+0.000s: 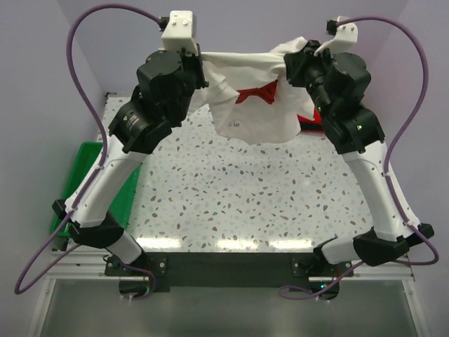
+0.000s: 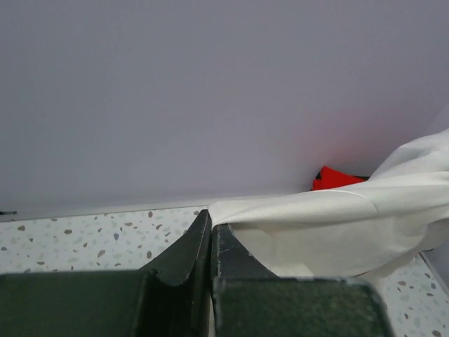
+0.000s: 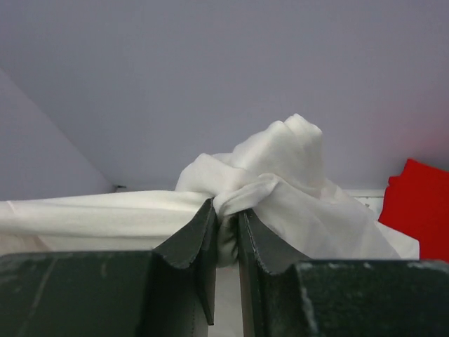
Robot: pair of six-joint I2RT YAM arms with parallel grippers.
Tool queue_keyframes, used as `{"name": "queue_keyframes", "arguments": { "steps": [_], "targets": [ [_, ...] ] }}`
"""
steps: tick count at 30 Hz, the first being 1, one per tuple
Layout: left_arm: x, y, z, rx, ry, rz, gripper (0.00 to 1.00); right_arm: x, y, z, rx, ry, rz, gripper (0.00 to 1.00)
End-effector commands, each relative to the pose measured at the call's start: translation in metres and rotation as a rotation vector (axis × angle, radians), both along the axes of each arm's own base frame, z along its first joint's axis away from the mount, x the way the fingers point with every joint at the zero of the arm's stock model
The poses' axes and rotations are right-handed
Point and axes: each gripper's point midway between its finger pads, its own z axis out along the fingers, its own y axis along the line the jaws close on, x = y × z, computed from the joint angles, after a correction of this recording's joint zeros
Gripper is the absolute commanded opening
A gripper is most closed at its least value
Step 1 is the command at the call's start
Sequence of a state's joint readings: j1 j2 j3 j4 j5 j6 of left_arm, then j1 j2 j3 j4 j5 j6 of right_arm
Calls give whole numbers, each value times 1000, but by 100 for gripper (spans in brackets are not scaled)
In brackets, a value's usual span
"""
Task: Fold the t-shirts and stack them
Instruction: Flatten the tshirt out
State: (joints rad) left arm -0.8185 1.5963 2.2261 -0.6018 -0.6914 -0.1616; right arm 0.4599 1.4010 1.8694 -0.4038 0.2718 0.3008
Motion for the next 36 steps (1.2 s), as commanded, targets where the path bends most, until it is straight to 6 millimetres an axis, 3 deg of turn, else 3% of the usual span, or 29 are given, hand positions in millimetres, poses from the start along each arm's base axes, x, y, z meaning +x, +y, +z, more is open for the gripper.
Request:
{"name": "queue_keyframes", "arguments": {
  "steps": [1, 3, 4, 5, 6, 7, 8, 10, 11, 13, 14, 17, 19, 23, 24, 25, 26, 29, 30, 32, 33, 36],
  "targets": [
    [4, 35, 33, 54, -109, 89, 0, 3, -28, -14, -135, 58, -107, 9],
    [-3, 46, 25, 57, -93, 93, 0, -10, -34, -39, -132, 107, -108, 31],
    [3, 39, -5, 100, -45, 74, 0, -15, -36, -52, -127, 125, -114, 48],
    [2, 40, -15, 92, -31, 69, 0, -22, -39, -62, -116, 134, -116, 54],
    [-8, 54, -13, 70, -42, 77, 0, -31, -42, -87, -94, 165, -117, 58],
    [-5, 51, -38, 92, -4, 66, 0, -36, -43, -101, -87, 183, -115, 60],
    [-10, 61, -39, 64, -6, 75, 0, -39, -43, -134, -102, 242, -112, 64],
    [-10, 61, -60, 83, 30, 67, 0, -49, -42, -156, -71, 284, -99, 68],
    [-14, 64, -62, 74, 33, 66, 0, -51, -39, -189, -83, 344, -85, 70],
    [-15, 63, -81, 95, 67, 54, 0, -58, -34, -221, -49, 409, -64, 71],
    [-17, 65, -84, 86, 71, 55, 0, -62, -28, -257, -53, 469, -37, 72],
    [-21, 64, -110, 90, 112, 41, 0, -66, -22, -313, -13, 556, -29, 72],
    [-21, 62, -129, 100, 142, 29, 0, -66, -10, -340, 16, 617, 8, 72],
    [-28, 64, -155, 94, 188, 26, 0, -70, 32, -371, 68, 688, 151, 72],
    [-30, 66, -160, 98, 196, 30, 0, -81, 53, -374, 57, 697, 202, 72],
    [-30, 68, -170, 110, 215, 41, 0, -83, 60, -378, 34, 692, 191, 72],
    [-33, 73, -171, 106, 214, 51, 0, -94, 87, -385, 16, 706, 246, 72],
    [-36, 87, -180, 127, 235, 106, 0, -105, 127, -399, 12, 727, 317, 70],
    [-37, 92, -184, 138, 248, 125, 0, -120, 145, -405, -12, 740, 360, 70],
    [-38, 104, -188, 145, 261, 169, 0, -120, 168, -401, -32, 716, 379, 70],
    [-39, 107, -191, 151, 271, 176, 0, -131, 181, -417, -79, 746, 403, 69],
    [-41, 117, -192, 151, 274, 197, 0, -140, 199, -435, -118, 775, 421, 70]
  ]
}}
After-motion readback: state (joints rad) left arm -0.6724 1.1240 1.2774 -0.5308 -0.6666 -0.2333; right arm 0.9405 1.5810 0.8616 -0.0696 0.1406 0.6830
